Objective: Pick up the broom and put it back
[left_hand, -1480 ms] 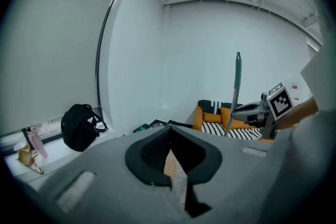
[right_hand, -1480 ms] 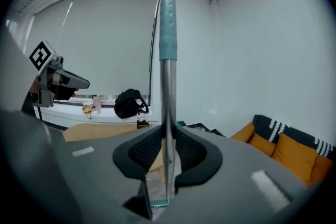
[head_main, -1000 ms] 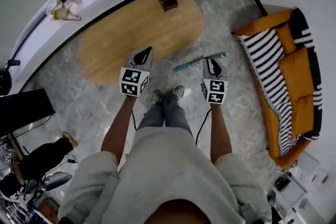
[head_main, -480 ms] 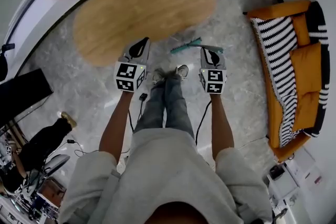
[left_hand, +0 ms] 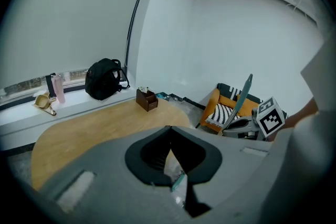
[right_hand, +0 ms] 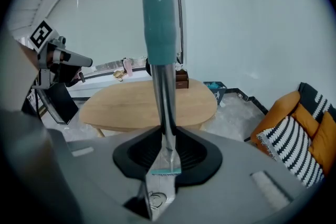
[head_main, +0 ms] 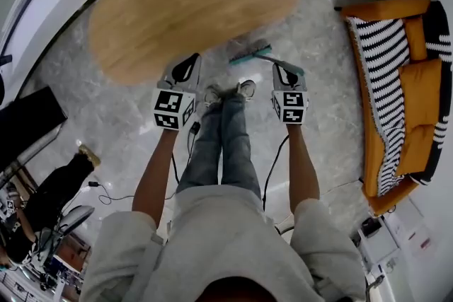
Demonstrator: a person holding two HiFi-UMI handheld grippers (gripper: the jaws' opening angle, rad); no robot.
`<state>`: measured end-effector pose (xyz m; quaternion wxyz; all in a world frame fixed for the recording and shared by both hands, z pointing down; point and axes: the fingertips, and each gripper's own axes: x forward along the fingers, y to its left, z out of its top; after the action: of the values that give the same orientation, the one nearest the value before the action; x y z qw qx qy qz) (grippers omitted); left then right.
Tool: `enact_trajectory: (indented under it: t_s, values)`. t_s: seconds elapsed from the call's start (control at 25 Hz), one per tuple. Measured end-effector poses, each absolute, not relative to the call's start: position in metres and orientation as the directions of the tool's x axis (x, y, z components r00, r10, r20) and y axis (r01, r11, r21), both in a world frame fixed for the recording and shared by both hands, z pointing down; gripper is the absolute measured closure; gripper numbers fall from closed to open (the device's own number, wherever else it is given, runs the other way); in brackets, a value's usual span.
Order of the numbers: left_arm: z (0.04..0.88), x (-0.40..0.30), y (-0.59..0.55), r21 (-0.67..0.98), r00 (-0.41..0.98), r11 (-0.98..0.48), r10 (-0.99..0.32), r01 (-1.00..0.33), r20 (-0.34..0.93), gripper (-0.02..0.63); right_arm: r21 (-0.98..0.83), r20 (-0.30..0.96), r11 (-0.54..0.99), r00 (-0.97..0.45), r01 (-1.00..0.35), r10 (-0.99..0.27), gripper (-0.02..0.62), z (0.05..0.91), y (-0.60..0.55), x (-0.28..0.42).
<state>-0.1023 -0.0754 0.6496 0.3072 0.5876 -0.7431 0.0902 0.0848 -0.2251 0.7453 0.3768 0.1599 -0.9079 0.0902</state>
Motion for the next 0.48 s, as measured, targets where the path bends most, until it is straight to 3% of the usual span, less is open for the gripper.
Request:
enact_trajectory:
  t_s: [0.48]
  values:
    - [0.685, -0.101, -0.066, 0.234, -0.128, 0.324, -0.793, -0.917, 0.596, 0.609, -0.099, 0.744, 0.928, -0.646, -0.360, -0.171, 0.514, 0.804, -0.271, 0.071]
